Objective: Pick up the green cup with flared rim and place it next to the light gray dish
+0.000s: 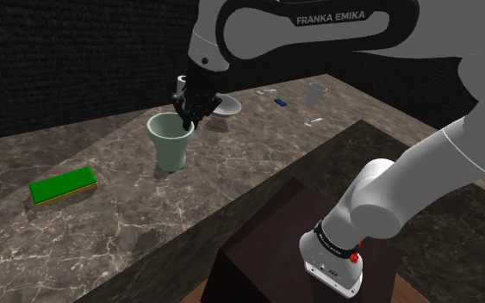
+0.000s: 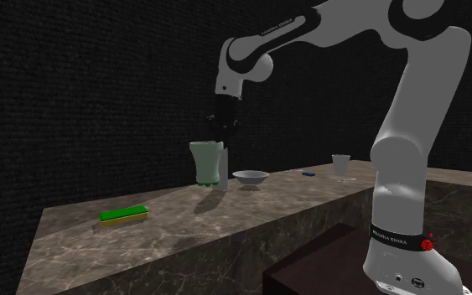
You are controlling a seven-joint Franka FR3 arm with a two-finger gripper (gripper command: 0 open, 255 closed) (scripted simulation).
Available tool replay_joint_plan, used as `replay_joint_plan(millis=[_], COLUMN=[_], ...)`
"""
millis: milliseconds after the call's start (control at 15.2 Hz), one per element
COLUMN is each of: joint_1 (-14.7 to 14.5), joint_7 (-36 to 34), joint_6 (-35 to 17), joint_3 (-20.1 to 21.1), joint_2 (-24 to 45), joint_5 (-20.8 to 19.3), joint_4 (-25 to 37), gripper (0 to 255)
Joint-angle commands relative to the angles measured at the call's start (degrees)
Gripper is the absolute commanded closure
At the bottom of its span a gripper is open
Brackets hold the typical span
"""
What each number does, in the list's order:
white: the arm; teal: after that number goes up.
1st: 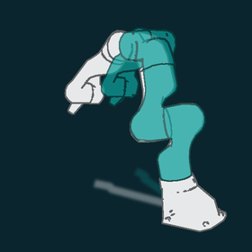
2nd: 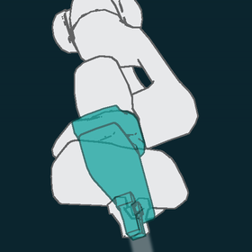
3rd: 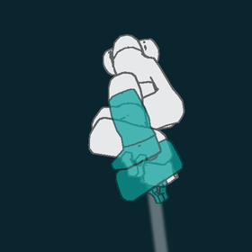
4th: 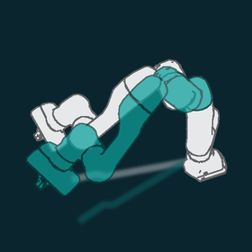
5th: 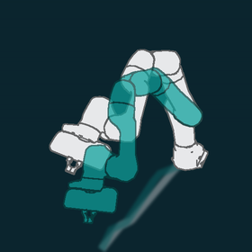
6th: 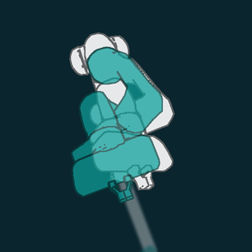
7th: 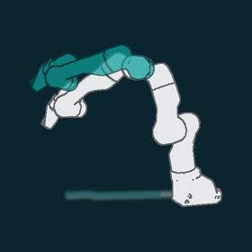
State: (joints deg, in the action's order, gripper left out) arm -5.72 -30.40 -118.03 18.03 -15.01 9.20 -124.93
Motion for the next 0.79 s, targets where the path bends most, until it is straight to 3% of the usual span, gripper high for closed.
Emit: replay_joint_plan(millis=[0,726], joint_1=[0.04,0.30], joint_7=[-0.13,-0.68], joint_6=[1.48,9.95], joint_3=[-0.08,-0.62], joint_2=[-0.17,-0.71], joint_5=[-0.07,-0.47], joint_4=[1.34,9.29], gripper=[255,255])
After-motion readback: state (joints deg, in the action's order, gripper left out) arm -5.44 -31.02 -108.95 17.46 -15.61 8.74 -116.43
